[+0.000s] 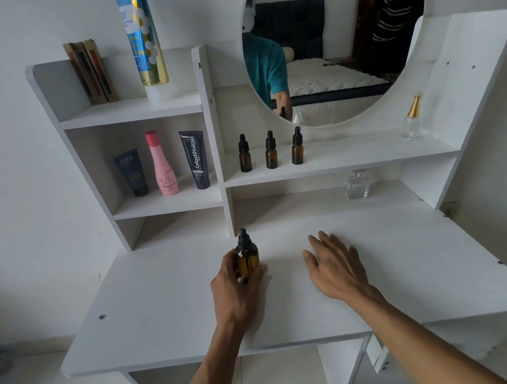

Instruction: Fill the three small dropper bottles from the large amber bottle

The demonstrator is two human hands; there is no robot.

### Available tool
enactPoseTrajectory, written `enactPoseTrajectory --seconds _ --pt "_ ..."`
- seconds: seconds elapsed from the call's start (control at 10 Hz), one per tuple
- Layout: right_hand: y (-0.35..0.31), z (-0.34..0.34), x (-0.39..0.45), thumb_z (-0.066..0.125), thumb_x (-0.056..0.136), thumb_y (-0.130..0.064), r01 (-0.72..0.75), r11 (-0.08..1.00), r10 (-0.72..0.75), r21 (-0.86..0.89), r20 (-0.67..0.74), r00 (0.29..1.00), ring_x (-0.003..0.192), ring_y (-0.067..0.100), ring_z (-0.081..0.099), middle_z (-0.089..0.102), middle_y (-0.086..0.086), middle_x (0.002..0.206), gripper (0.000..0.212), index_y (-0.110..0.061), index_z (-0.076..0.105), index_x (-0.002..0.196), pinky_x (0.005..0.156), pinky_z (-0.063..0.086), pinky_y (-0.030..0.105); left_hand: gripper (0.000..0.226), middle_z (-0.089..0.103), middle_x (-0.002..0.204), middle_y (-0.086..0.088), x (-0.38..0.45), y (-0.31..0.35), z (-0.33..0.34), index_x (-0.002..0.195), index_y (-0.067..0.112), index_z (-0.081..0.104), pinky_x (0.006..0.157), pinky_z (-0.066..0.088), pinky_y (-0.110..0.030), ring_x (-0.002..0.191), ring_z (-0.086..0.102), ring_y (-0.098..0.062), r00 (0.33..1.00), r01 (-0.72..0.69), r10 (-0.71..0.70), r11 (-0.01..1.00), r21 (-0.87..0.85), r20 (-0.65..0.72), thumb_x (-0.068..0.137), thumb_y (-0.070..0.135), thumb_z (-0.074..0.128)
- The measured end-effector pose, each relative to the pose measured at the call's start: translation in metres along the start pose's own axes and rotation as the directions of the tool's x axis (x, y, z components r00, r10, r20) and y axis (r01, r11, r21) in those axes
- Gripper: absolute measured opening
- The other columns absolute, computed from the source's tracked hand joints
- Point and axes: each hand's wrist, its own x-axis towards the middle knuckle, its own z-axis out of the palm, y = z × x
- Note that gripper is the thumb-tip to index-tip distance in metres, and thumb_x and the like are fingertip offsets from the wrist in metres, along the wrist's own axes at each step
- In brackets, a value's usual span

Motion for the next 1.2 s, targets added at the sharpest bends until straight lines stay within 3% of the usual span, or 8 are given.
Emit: enactPoseTrajectory --seconds 0.3,0.6,0.7,0.8,1.0,1.2 --pt "0.008 0.013 -0.001 0.021 0.104 -0.052 0.032 0.997 -0.034 -0.068 -0.024 0.999 0.156 0.021 0.003 0.011 -0.003 0.169 0.057 -0.032 0.022 0.158 0.123 0.009 0.053 0.048 0.065 0.108 0.002 0.052 0.019 0.038 0.123 0.016 0.058 0.077 0.043 -0.021 0.091 0.059 -0.015 0.999 0.038 -0.038 0.996 0.082 -0.006 0.084 0.032 0.079" --pt "0.011 0.018 0.000 0.008 0.097 -0.056 0.039 0.997 -0.042 -0.068 -0.033 0.999 0.156 0.021 0.001 0.010 -0.002 0.169 0.067 -0.032 0.019 0.158 0.124 0.008 0.053 0.043 0.065 0.097 -0.002 0.089 0.022 0.056 0.115 0.010 0.059 0.060 0.038 -0.022 0.071 0.052 -0.006 0.997 0.074 -0.069 0.984 0.162 -0.036 0.084 0.032 0.078" --pt "0.011 0.018 0.000 0.010 0.098 -0.056 0.046 0.997 -0.048 -0.065 -0.033 0.998 0.156 0.022 0.001 0.009 -0.002 0.169 0.065 -0.032 0.019 0.158 0.124 0.007 0.053 0.043 0.062 0.099 0.000 0.092 0.022 0.058 0.119 0.010 0.057 0.070 0.041 -0.025 0.079 0.054 -0.016 0.998 0.065 -0.062 0.985 0.159 -0.025 0.086 0.030 0.076" --pt "0.011 0.018 0.000 0.015 0.102 -0.055 0.051 0.997 -0.053 -0.062 -0.032 0.998 0.156 0.022 0.000 0.009 -0.002 0.169 0.061 -0.032 0.019 0.158 0.123 0.007 0.053 0.043 0.063 0.101 -0.002 0.091 0.023 0.060 0.120 0.009 0.057 0.073 0.041 -0.027 0.082 0.055 -0.019 0.998 0.067 -0.063 0.985 0.160 -0.029 0.087 0.030 0.075" --pt "0.011 0.017 -0.001 0.006 0.098 -0.058 0.043 0.997 -0.045 -0.067 -0.025 0.999 0.156 0.022 0.000 0.010 -0.002 0.169 0.066 -0.032 0.018 0.158 0.123 0.007 0.053 0.046 0.068 0.111 -0.009 0.091 0.022 0.061 0.123 0.009 0.056 0.075 0.043 -0.028 0.085 0.057 -0.021 0.998 0.066 -0.064 0.986 0.156 -0.017 0.087 0.031 0.075" --pt "0.010 0.016 -0.001 0.016 0.102 -0.055 0.041 0.997 -0.043 -0.072 -0.023 0.999 0.156 0.021 0.000 0.009 -0.003 0.169 0.061 -0.032 0.018 0.158 0.124 0.007 0.053 0.065 0.068 0.122 -0.004 0.082 0.015 0.057 0.134 0.019 0.049 0.091 0.053 -0.036 0.101 0.064 -0.025 0.998 0.064 -0.064 0.994 0.094 0.001 0.081 0.034 0.082"
